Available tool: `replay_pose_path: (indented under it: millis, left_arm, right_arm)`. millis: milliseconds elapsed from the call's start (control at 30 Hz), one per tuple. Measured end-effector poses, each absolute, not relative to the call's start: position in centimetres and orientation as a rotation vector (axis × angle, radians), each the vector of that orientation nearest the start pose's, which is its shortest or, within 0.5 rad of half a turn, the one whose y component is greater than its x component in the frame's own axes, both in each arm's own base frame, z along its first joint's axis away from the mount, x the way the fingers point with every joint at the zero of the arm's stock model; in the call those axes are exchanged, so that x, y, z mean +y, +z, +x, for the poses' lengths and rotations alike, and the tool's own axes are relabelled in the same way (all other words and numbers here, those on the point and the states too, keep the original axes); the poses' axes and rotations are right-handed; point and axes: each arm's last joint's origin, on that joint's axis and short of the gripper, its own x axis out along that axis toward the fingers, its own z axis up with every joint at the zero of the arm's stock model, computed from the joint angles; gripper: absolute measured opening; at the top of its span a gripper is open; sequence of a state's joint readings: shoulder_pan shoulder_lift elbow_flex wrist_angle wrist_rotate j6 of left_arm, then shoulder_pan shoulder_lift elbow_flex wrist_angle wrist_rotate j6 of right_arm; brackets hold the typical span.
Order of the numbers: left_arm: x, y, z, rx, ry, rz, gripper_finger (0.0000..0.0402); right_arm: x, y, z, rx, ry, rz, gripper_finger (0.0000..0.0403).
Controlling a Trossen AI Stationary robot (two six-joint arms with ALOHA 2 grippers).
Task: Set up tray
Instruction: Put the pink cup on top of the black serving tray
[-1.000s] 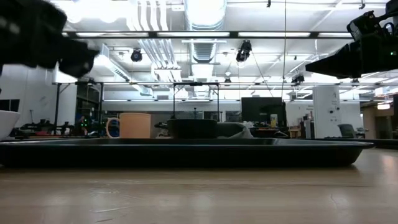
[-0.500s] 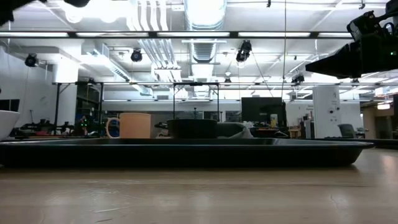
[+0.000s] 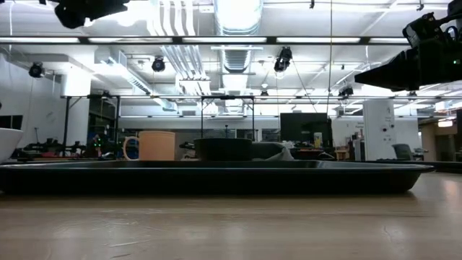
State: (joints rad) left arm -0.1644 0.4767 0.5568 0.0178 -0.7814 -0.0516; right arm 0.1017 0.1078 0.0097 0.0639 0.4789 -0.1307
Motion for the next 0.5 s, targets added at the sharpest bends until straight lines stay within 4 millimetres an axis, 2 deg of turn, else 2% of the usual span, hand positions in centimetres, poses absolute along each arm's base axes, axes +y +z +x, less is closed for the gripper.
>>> replay_pose_path:
  millis: [233,500]
  left_arm:
    - [0.7,31.3,11.5,-0.093,0.673,-0.195,0.0101]
    - [2.2,30.8,11.8,0.124,0.807,-0.309,0.0101]
  right_arm:
    - [-0.3,16.4,10.1,0.058,-0.374,-0.139,0.0068]
    - [-0.3,16.4,10.1,0.058,-0.375,-0.139,0.0068]
